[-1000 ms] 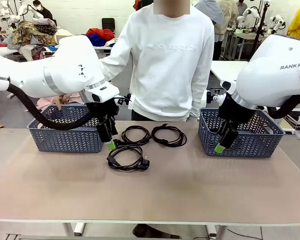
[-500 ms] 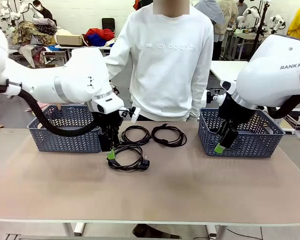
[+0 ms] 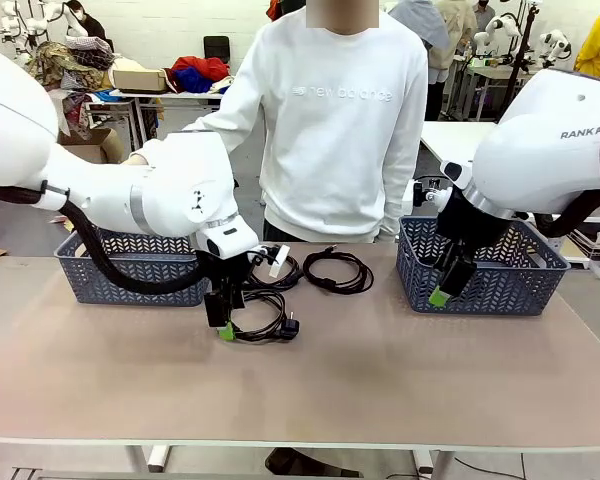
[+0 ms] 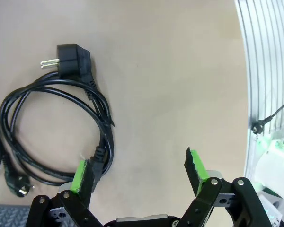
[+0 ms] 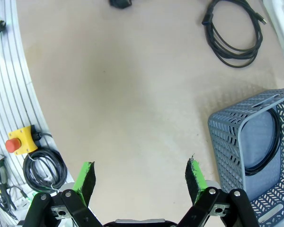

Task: Organize the cables according to human instructions.
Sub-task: Pick up a bundle of cables and place it in the basket indicated by the human.

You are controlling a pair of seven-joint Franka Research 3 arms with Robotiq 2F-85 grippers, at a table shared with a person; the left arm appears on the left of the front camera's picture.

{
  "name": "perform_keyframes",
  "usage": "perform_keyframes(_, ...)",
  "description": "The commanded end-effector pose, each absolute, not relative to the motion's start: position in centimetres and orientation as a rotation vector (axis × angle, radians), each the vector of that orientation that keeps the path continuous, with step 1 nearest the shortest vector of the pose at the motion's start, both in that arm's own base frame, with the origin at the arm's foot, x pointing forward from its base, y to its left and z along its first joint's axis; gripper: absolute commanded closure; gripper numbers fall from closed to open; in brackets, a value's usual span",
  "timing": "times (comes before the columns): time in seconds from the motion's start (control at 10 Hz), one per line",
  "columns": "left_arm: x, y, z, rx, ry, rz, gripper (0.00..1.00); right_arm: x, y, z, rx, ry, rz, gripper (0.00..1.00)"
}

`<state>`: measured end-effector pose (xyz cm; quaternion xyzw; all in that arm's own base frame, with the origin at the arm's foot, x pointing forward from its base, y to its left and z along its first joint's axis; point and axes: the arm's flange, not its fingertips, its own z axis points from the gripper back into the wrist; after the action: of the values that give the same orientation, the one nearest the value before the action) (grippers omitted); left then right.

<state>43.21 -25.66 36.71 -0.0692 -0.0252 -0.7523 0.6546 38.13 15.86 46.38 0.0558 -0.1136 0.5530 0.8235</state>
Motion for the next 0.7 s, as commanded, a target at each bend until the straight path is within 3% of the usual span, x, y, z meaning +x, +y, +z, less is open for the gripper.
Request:
perform_keyframes(0.0,43.1,-25.8,35.7,-0.103,-0.046,-1.684,0.00,38.2,16.0,46.5,0.113,-0.243,1.173,0.00)
perform_keyframes(0.6,43.9,-27.1,32.5,-0.090,-0.030,-1.676,0.00,38.2,16.0,46.5,0.113,-0.243,1.173,0.00)
